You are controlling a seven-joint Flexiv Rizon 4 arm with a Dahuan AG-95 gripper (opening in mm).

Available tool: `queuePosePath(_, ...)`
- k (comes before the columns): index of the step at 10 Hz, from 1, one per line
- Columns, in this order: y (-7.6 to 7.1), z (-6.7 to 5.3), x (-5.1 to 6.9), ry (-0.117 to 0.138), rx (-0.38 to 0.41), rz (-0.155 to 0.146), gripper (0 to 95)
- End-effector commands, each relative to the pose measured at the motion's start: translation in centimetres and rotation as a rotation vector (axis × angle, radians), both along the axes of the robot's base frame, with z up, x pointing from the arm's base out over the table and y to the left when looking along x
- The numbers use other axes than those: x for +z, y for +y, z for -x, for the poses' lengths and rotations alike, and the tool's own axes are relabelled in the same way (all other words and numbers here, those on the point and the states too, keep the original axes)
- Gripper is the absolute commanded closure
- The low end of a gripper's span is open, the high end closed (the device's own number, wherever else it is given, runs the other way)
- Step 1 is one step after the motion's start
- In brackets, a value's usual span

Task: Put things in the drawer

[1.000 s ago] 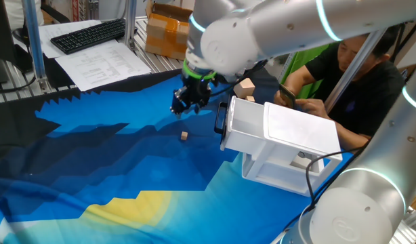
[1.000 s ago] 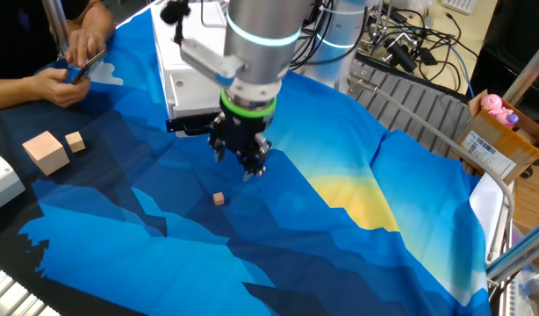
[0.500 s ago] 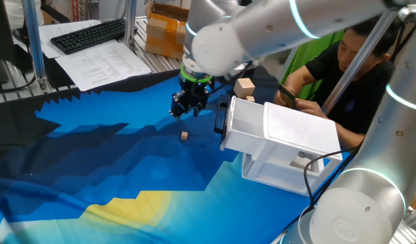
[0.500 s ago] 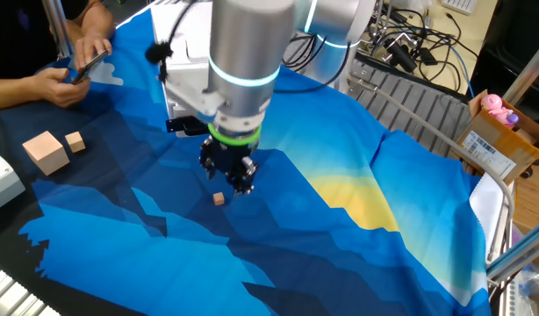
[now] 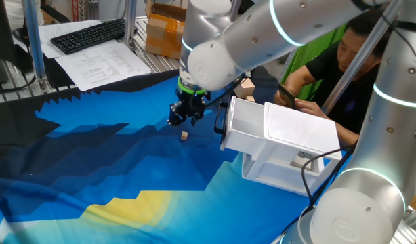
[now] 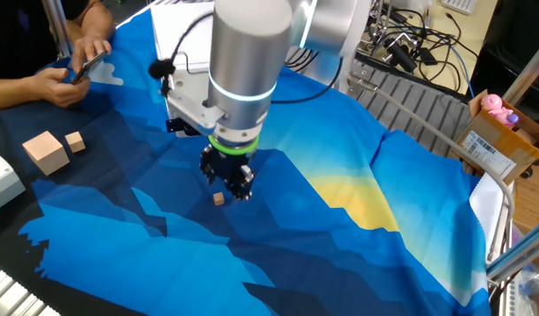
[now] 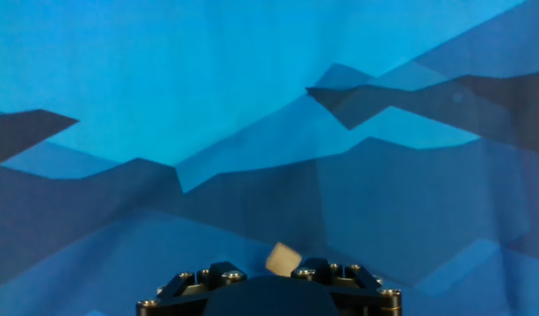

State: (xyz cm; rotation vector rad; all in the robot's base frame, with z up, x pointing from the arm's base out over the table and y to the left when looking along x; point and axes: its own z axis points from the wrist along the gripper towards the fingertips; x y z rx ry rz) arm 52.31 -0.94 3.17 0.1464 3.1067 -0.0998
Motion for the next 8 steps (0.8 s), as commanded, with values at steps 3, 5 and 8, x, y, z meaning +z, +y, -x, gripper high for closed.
queuePosePath(3, -0.6, -0.3, -1.7, -0.003, 0.008, 0.012, 38.0)
queuePosePath(5, -0.9, -0.5, -2.1, 0.002, 0.015, 0.021, 38.0)
queuePosePath(8, -1.0, -0.5, -2.2, 0.034, 0.034, 0.062, 38.0)
